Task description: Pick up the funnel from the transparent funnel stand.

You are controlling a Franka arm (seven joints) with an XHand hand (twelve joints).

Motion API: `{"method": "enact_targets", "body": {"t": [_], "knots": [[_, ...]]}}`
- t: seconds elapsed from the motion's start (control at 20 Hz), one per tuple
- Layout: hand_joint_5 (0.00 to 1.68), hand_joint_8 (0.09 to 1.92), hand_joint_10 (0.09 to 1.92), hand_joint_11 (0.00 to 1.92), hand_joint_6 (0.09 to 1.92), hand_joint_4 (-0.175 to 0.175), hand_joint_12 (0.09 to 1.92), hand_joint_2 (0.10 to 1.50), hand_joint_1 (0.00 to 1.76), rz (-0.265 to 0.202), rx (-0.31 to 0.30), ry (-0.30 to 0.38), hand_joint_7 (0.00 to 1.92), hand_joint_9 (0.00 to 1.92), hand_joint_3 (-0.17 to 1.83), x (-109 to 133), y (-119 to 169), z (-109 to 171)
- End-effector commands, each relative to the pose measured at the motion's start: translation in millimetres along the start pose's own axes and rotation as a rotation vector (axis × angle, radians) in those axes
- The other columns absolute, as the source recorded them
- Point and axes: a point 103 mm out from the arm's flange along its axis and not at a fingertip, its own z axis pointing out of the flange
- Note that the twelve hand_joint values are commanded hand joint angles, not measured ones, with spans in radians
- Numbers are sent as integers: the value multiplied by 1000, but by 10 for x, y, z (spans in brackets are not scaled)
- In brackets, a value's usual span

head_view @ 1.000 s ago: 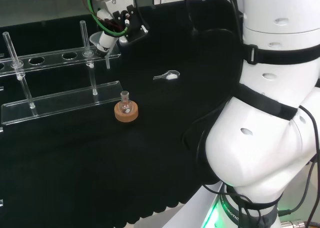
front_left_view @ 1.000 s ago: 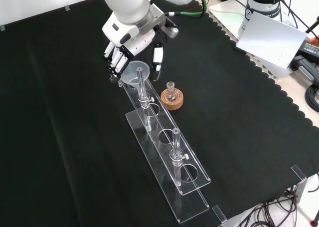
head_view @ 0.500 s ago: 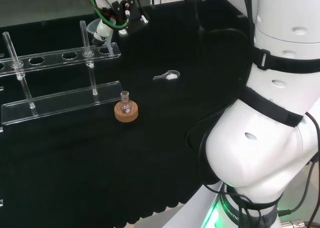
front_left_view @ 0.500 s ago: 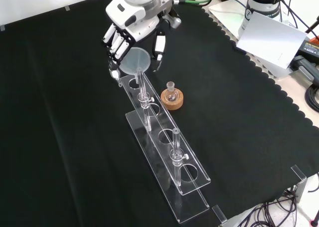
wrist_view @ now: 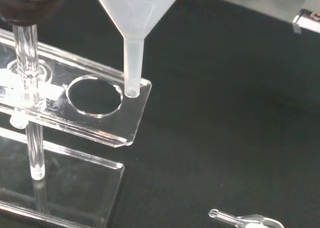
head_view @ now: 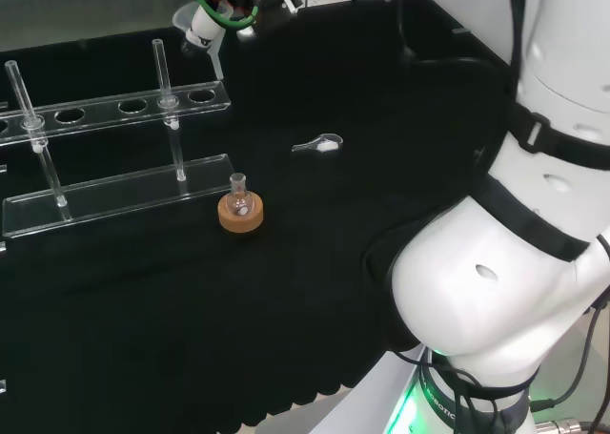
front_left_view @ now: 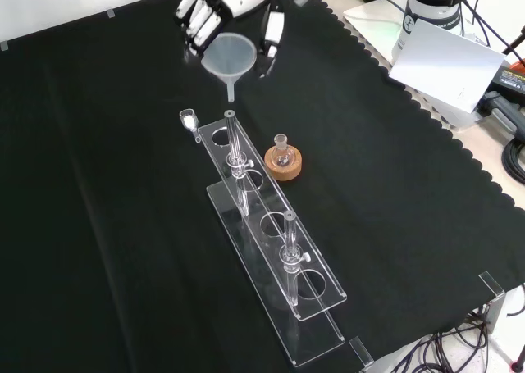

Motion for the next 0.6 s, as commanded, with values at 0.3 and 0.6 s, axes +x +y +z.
{"method": "enact_targets", "body": {"t": [0.3,0.6], "knots": [[545,742,488,599,555,-59,1279,726,683,94,-57,31,774,972,433,9,-865,-83],[537,748,490,620,618,-60,1268,722,687,226,-56,-46,781,981,446,196,-1187,19]]}}
